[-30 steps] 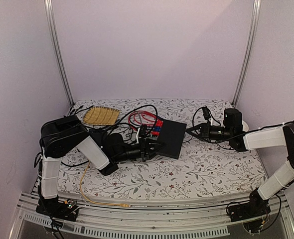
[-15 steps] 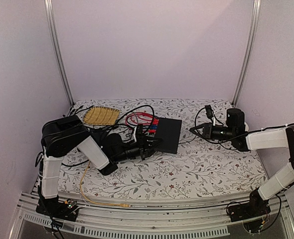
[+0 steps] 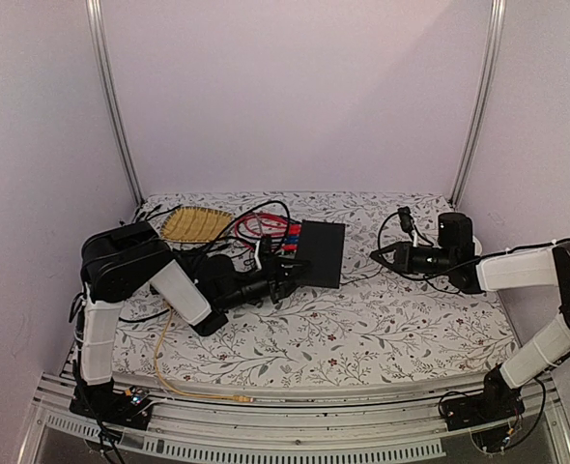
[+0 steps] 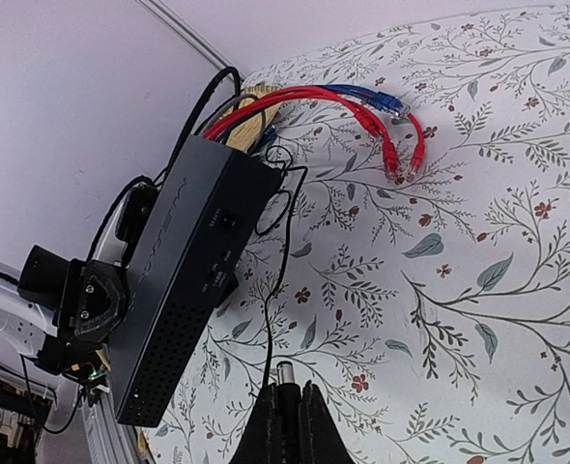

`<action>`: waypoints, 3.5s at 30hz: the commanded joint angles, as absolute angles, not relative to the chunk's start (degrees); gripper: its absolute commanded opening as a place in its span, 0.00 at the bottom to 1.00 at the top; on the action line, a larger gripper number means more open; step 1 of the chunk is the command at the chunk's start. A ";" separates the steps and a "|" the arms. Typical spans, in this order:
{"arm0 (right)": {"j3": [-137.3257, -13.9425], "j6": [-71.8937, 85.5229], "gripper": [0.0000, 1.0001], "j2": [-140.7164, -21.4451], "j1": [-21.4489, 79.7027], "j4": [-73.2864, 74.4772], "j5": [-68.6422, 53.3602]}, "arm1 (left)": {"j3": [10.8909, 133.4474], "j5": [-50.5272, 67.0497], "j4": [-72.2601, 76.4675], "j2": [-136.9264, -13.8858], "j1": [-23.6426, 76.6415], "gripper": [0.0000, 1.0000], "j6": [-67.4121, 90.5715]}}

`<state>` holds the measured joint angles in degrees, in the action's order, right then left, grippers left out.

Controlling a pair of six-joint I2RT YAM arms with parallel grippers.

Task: Pull the plug from the switch port
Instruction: Place the connector at the center of the board, then move the connector to the corner of the board.

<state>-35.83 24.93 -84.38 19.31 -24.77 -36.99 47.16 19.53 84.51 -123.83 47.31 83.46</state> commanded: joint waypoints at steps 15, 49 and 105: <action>-48.98 36.84 0.02 -101.94 25.79 -25.41 -34.20 | 51.30 28.67 80.51 -106.31 44.22 0.00 64.00; -72.04 31.07 0.44 -123.14 41.42 -19.80 -26.12 | 43.77 24.81 70.72 -91.27 38.71 0.00 60.08; -94.51 -6.92 0.81 -138.66 57.07 -7.22 -3.11 | 45.79 18.01 59.13 -85.51 30.33 0.00 77.07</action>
